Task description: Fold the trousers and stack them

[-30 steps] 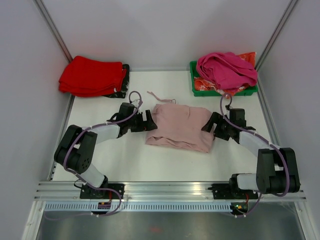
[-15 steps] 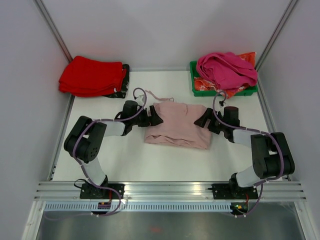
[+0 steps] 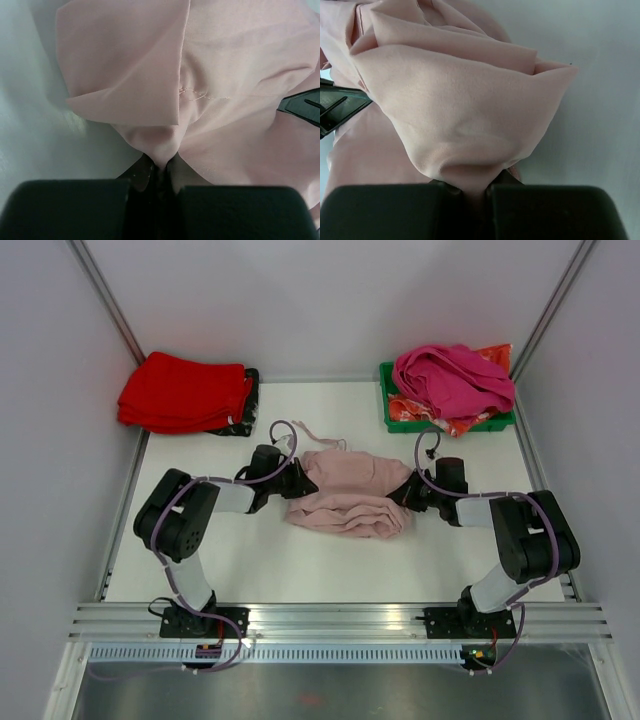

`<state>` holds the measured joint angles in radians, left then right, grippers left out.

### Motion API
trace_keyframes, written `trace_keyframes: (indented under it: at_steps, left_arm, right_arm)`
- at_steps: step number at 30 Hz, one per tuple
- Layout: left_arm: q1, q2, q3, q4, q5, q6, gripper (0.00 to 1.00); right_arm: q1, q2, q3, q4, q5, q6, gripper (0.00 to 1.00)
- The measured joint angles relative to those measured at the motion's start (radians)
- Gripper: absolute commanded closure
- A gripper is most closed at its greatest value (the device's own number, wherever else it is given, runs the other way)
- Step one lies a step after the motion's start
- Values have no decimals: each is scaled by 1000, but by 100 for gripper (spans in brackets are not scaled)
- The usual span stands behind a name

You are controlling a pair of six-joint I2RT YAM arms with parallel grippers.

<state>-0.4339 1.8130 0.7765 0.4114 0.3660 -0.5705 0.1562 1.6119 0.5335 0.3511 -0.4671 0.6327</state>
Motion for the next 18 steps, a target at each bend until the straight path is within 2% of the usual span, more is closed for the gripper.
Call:
trace_keyframes:
  at_steps: [4, 9, 14, 18]
  left_arm:
    - [0, -14, 29, -73, -33, 10, 98]
    - [23, -142, 80, -219, -112, 61, 98]
    - [128, -267, 183, -291, -135, 113, 98]
    - [247, -298, 314, -335, -128, 168, 98]
  right_arm:
    - [6, 2, 33, -41, -8, 15, 100]
    - [48, -23, 132, -111, 0, 32, 100]
    - [112, -34, 312, -90, 18, 64, 100]
    - [177, 62, 514, 9, 20, 110, 100]
